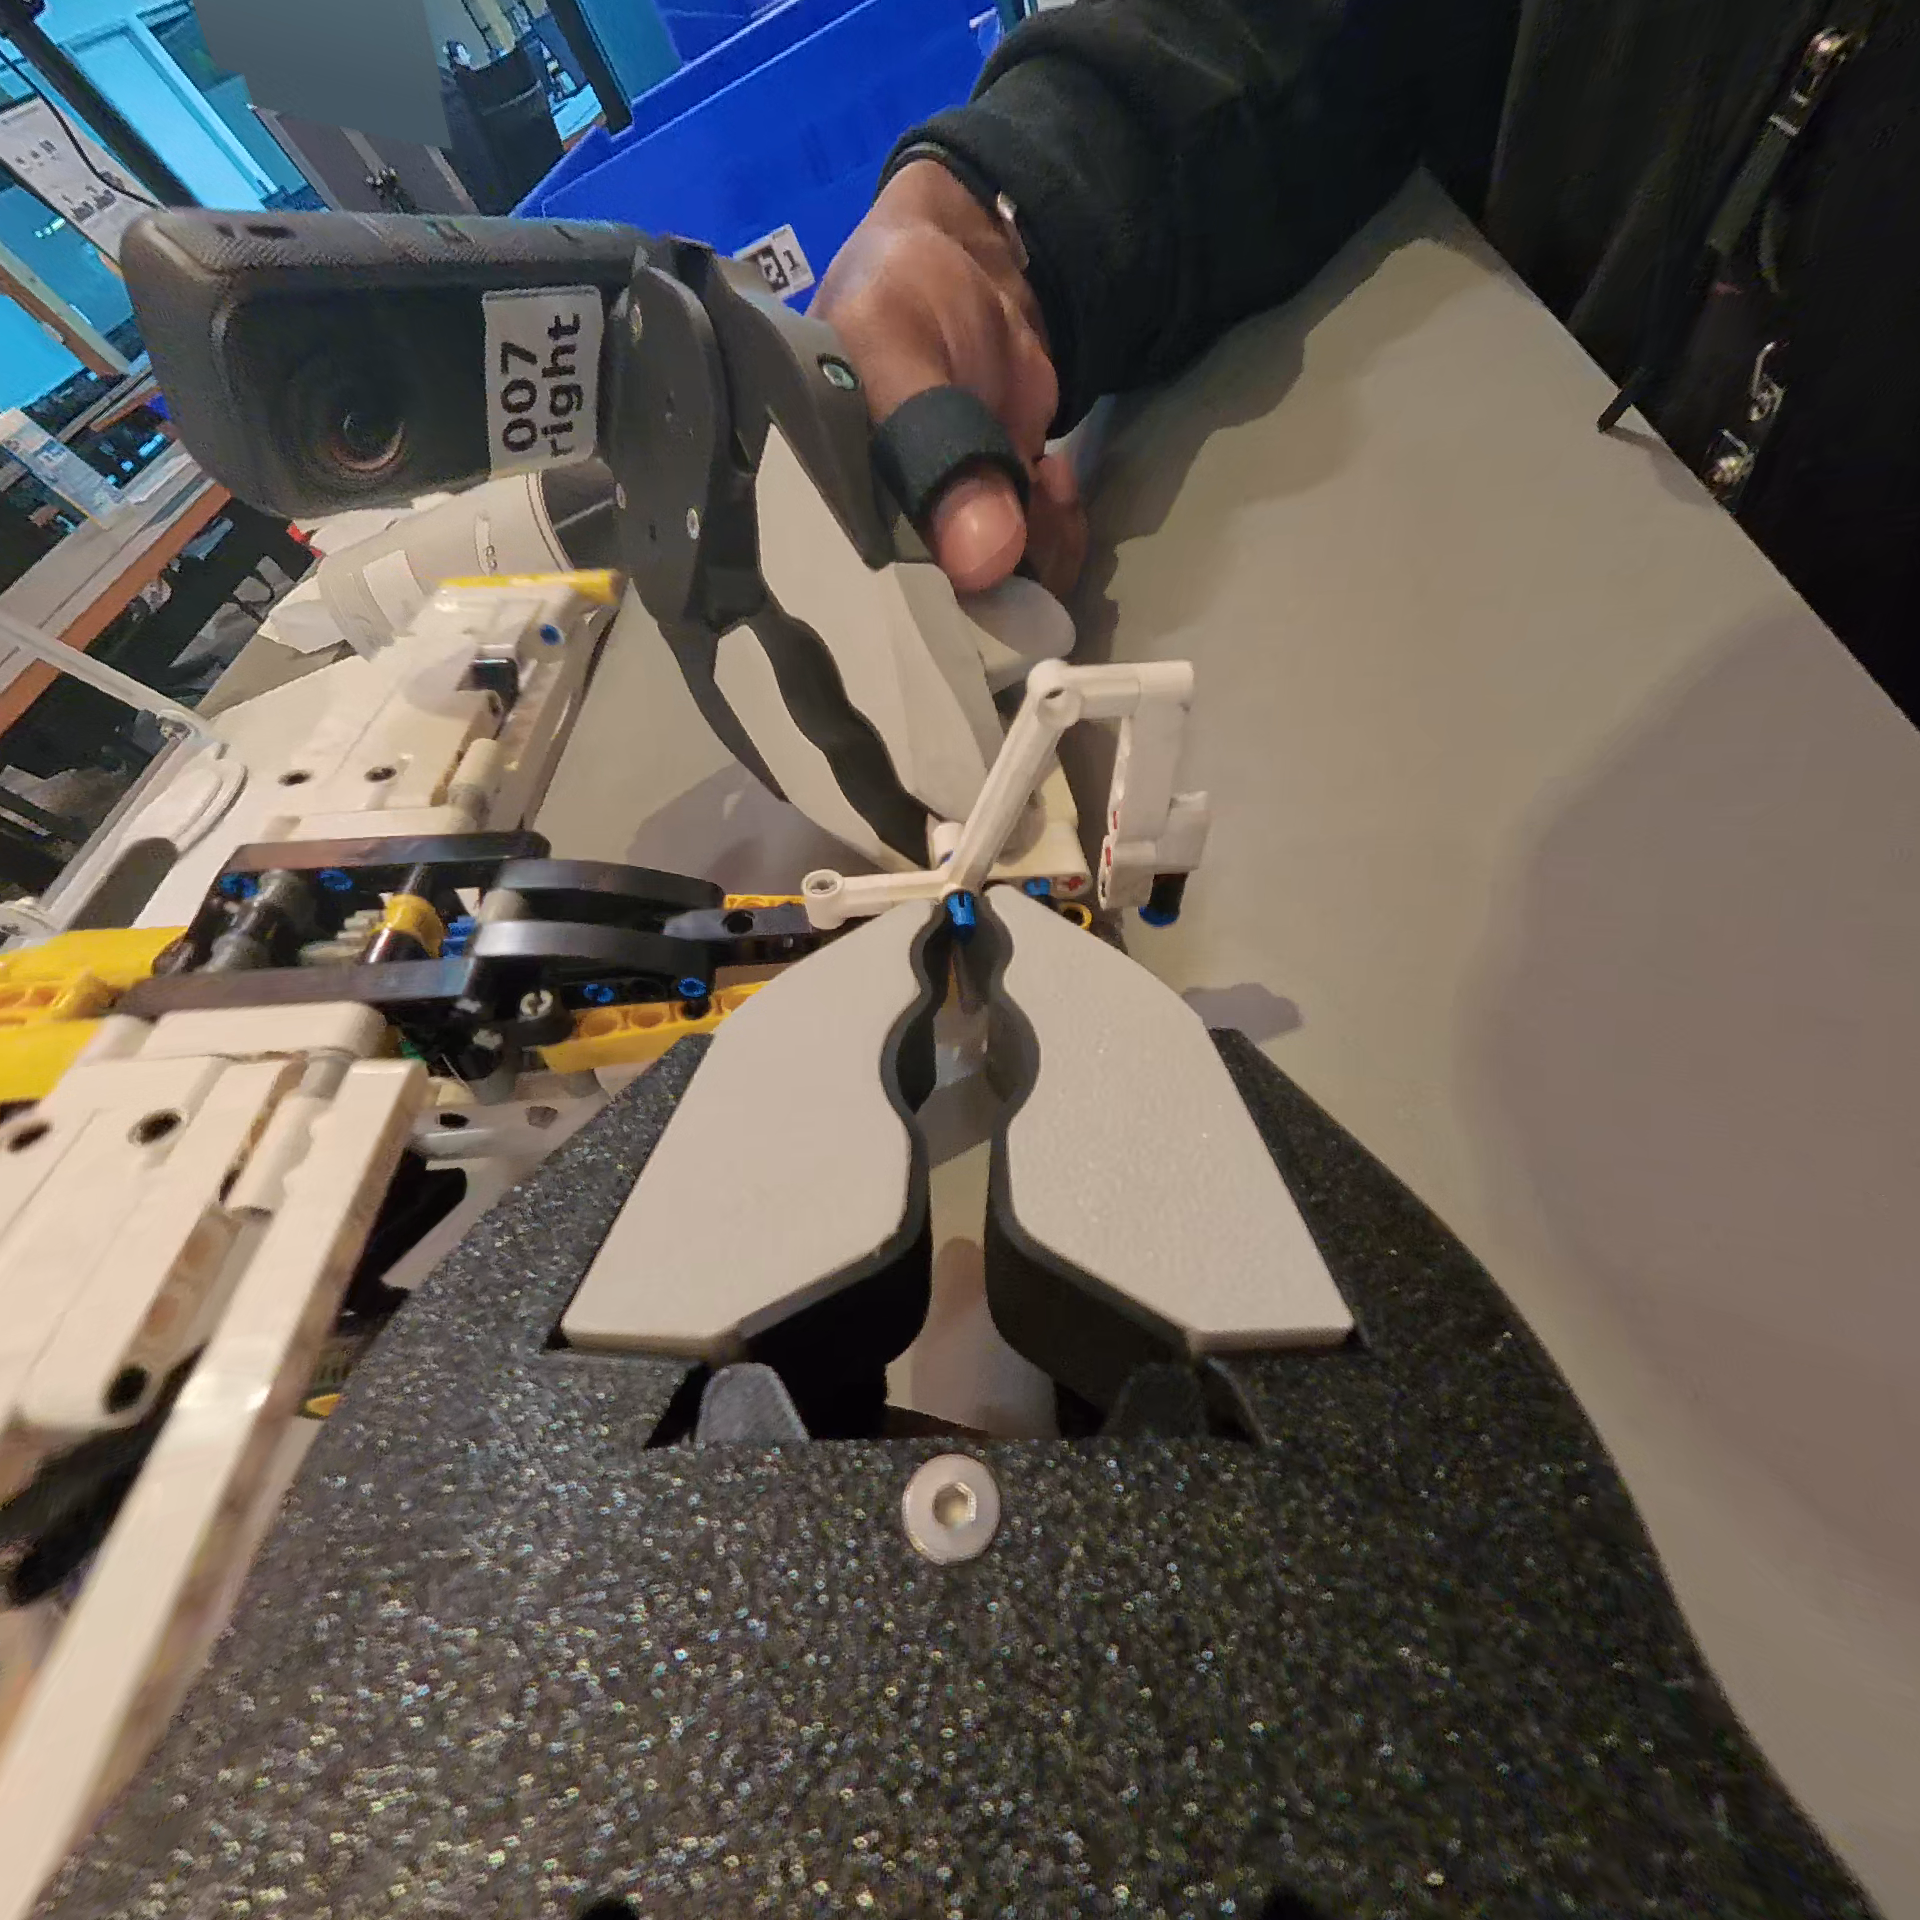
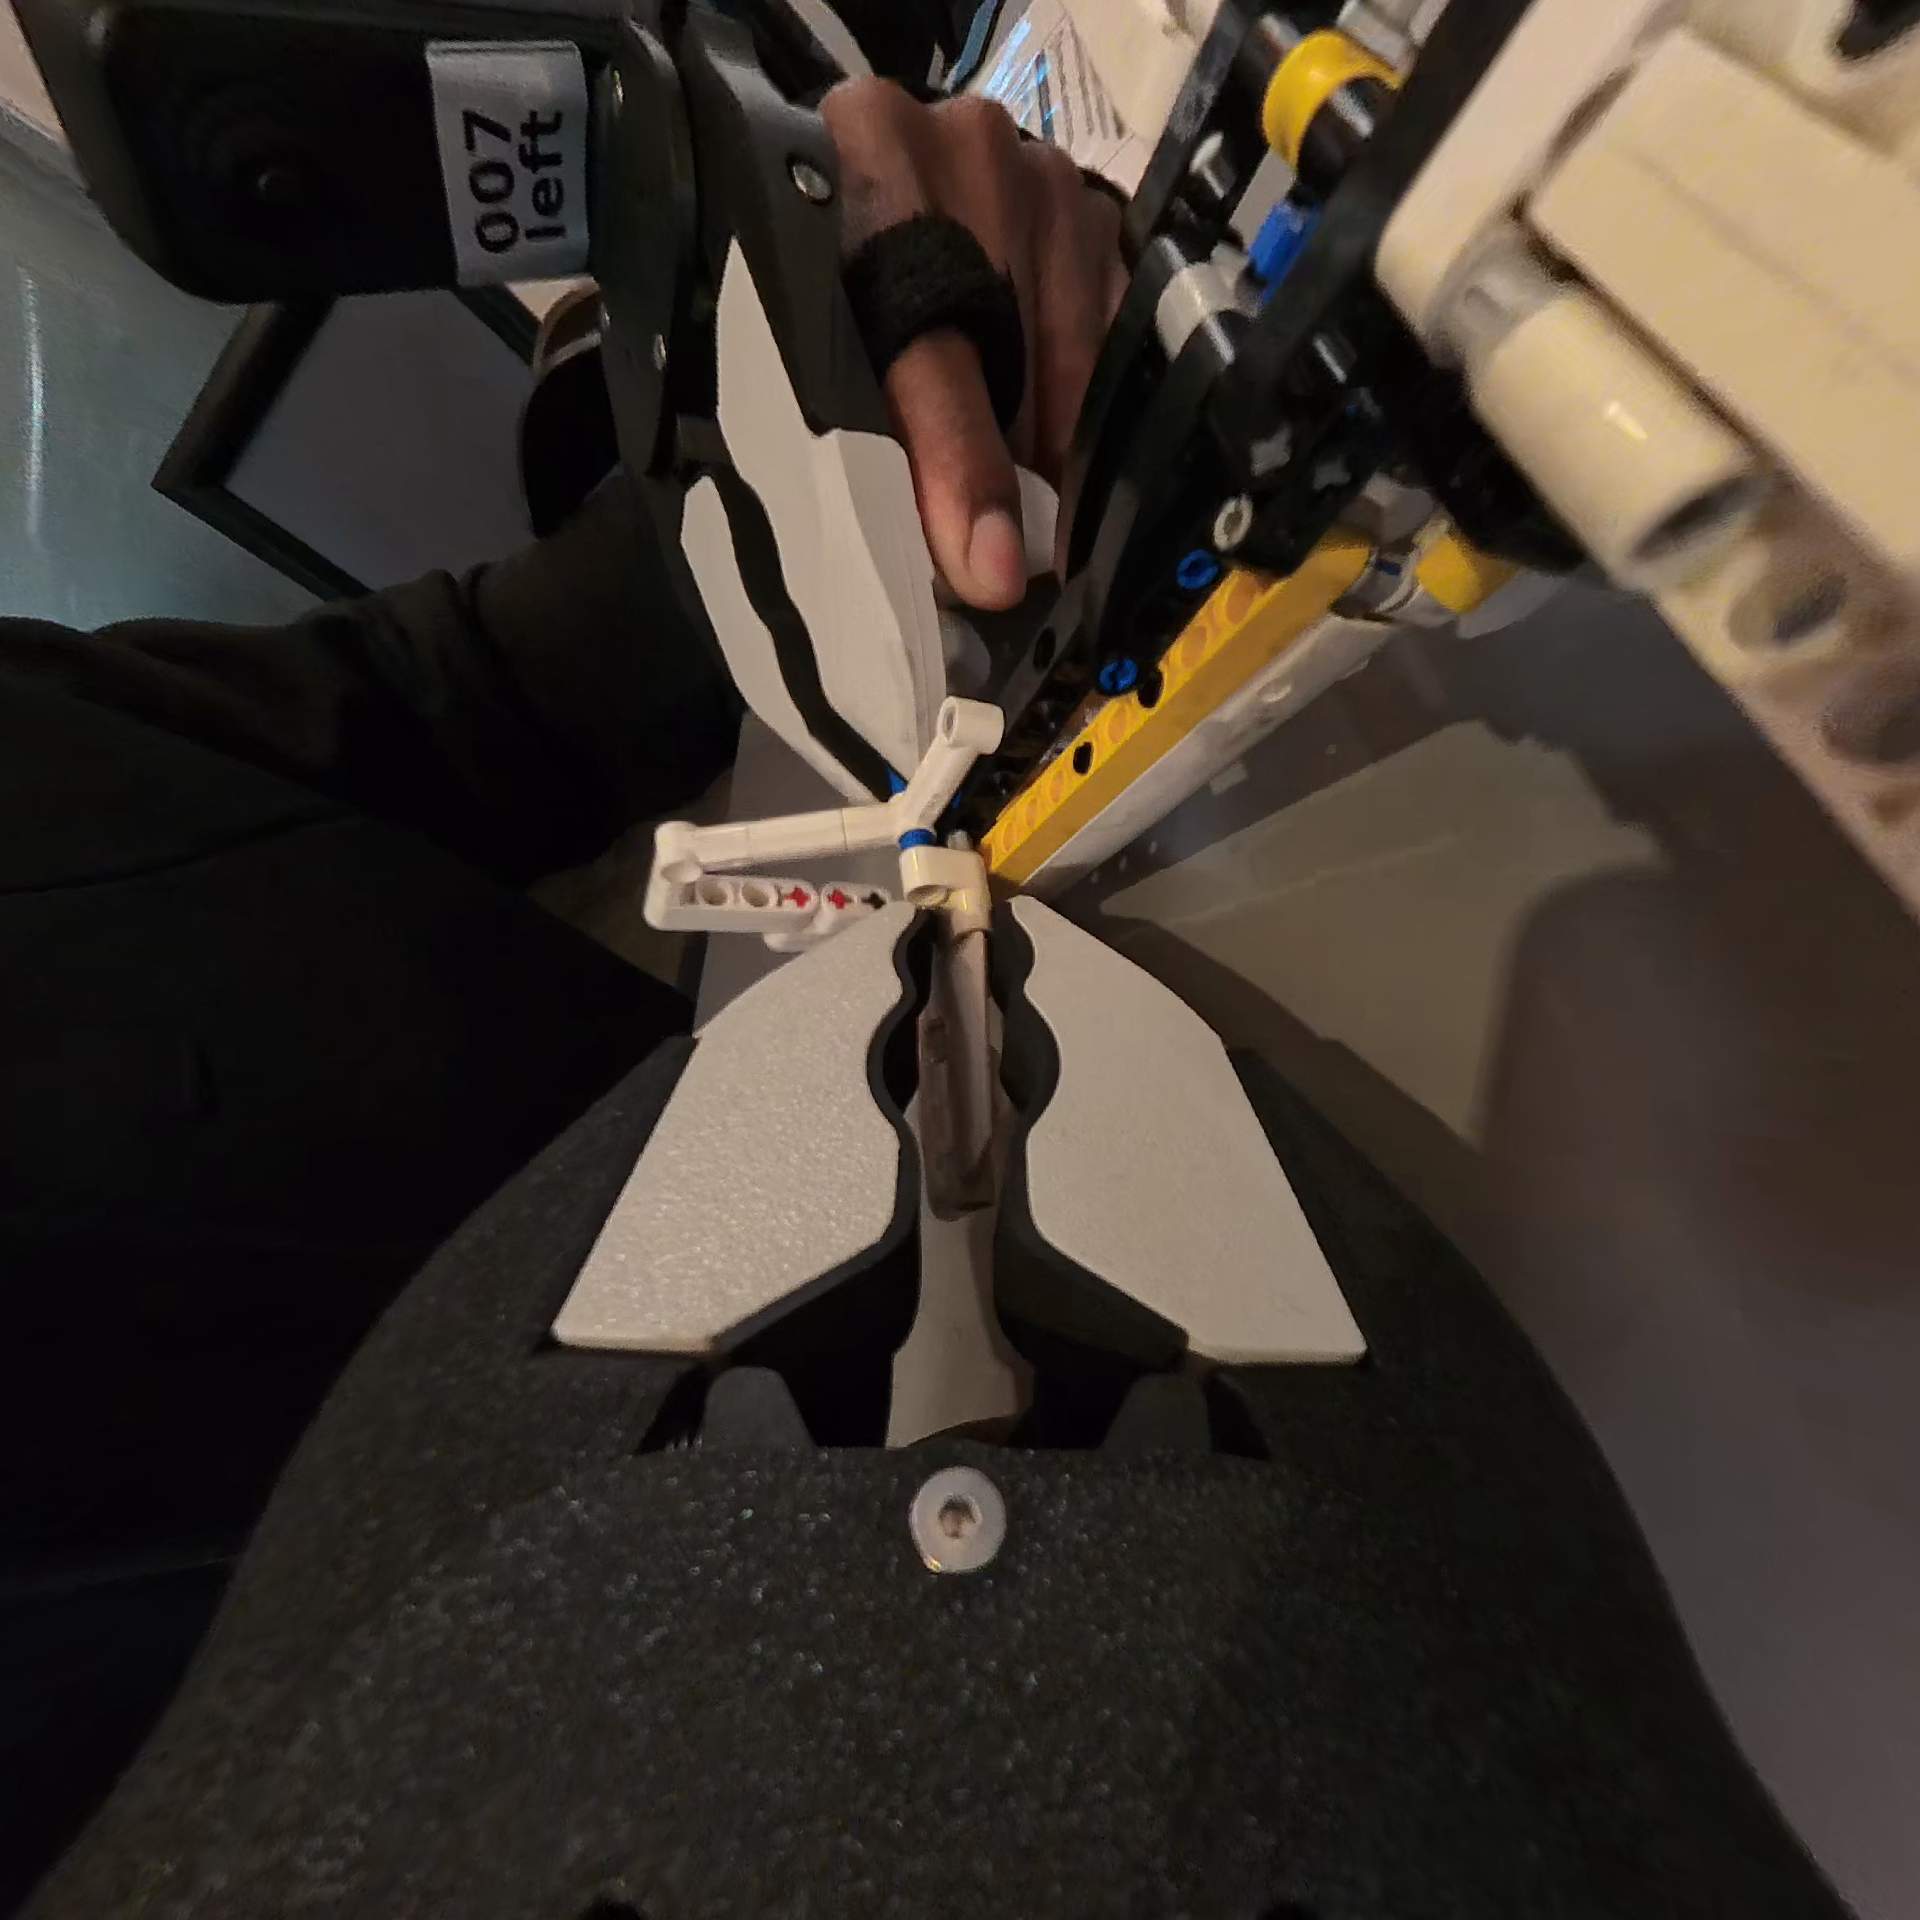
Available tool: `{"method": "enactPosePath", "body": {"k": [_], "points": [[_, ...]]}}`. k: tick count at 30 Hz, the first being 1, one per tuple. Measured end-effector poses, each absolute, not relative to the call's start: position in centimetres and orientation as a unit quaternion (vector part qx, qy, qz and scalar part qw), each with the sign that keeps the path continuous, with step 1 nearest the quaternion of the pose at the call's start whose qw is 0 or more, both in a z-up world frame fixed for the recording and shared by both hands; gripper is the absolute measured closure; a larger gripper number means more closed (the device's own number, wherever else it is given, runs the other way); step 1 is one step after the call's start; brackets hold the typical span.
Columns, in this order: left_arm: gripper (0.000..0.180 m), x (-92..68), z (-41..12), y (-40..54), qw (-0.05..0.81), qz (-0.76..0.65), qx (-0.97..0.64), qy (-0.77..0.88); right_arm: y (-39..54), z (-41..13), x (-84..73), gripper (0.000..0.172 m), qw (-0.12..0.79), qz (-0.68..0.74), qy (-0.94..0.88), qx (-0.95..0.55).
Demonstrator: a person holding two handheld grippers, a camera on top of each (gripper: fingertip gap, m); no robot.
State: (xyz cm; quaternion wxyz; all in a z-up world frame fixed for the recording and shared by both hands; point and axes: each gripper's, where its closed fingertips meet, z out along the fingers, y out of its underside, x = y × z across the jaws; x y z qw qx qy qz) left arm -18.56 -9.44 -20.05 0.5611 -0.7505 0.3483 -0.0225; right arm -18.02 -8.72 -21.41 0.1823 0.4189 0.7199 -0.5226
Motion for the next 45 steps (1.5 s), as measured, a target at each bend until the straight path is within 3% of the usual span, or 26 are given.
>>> {"method": "enactPosePath", "body": {"k": [11,17,24,31,39,45], "points": [[0.176,-19.0,-19.7,-9.2,0.57,-0.029,-0.753,0.328,-8.5,-20.9,-18.4,0.16,0.193,-0.541,0.695,0.432],[0.176,-19.4,-19.1,-9.2,0.581,-0.043,-0.752,0.309,-7.8,-21.2,-17.7,0.149,0.203,-0.535,0.69,0.444],[0.176,-19.5,-18.7,-8.8,0.589,-0.054,-0.758,0.276,-7.5,-20.2,-17.7,0.16,0.231,-0.559,0.665,0.438],[0.159,-20.4,-18.1,-8.8,0.598,-0.043,-0.775,0.198,-6.6,-18.7,-17.9,0.162,0.266,-0.597,0.622,0.431],[0.154,-20.0,-17.7,-9.3,0.605,-0.016,-0.786,0.122,-6.5,-18.4,-18.6,0.162,0.268,-0.608,0.605,0.438],[0.169,-19.3,-17.9,-9.6,0.605,-0.026,-0.785,0.134,-6.9,-18.4,-18.6,0.162,0.269,-0.608,0.605,0.438]]}}
